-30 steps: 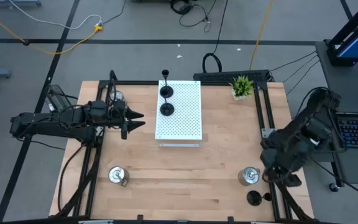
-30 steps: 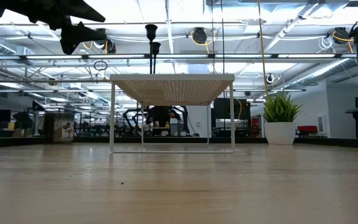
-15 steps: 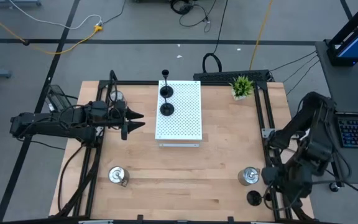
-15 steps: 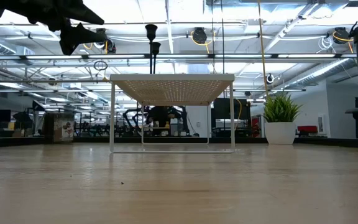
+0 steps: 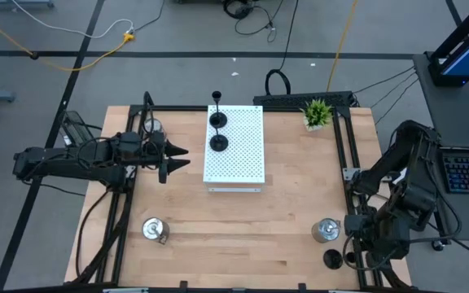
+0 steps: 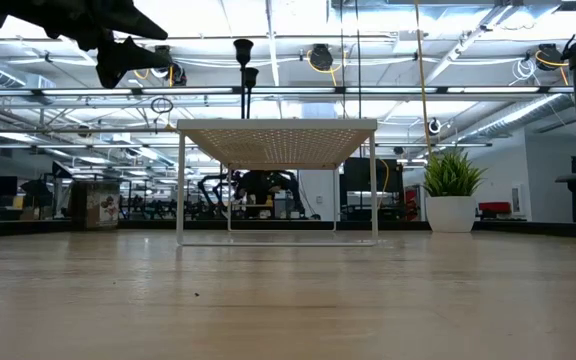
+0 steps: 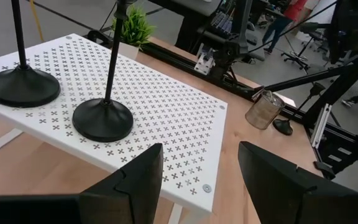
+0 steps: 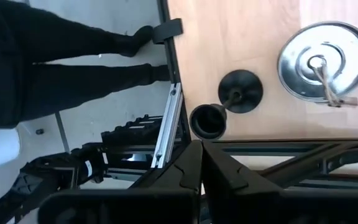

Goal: Pick & Place candle stick holders
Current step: Put the black candle holder on the shelf aligned with the other black candle holders

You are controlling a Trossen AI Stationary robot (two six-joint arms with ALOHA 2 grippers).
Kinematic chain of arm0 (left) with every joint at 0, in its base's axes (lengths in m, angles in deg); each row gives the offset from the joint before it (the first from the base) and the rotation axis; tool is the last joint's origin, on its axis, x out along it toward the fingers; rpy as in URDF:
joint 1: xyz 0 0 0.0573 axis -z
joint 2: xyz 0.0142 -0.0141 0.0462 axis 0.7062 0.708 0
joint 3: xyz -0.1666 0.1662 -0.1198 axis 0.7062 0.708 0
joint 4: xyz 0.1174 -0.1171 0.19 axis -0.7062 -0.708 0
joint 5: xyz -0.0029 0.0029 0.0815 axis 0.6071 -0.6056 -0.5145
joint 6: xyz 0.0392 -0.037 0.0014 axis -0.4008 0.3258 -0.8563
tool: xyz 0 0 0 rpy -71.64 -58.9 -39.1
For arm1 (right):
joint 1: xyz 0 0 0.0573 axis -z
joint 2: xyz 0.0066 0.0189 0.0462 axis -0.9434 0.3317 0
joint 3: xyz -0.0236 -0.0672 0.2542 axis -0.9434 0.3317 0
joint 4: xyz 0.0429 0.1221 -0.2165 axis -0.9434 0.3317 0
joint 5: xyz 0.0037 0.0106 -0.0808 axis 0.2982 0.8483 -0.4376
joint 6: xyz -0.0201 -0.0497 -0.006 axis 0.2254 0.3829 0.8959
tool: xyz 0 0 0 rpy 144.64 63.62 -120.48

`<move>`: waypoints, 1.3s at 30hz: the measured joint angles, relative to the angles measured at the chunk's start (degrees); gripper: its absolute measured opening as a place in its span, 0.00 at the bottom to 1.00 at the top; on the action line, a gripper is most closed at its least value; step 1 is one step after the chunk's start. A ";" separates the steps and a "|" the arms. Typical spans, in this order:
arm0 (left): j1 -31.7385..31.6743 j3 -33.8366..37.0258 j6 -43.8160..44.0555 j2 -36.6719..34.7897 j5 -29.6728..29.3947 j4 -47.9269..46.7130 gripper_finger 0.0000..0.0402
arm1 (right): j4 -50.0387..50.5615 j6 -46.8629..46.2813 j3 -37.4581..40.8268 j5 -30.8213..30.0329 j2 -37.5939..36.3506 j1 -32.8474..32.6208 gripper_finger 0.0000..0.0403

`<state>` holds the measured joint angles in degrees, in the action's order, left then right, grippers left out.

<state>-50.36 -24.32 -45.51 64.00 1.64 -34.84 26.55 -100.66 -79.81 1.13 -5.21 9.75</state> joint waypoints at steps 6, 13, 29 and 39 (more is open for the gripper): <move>0.00 0.00 0.02 0.00 0.00 0.00 0.54 | 2.16 -1.17 0.00 0.02 0.00 0.02 0.07; 0.00 0.00 -0.54 0.00 -0.01 0.00 0.54 | 6.14 -4.66 0.02 0.02 0.00 0.02 0.26; 0.00 0.00 -3.04 0.00 -0.02 0.01 0.54 | 7.33 -6.22 0.28 0.07 0.00 0.02 0.49; 0.00 0.00 -3.06 -0.02 -0.02 0.00 0.54 | 3.24 -7.57 4.48 3.21 0.04 0.04 0.48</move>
<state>-50.36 -24.32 -48.57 63.98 1.62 -34.84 29.79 -108.23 -75.34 4.35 -5.17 9.79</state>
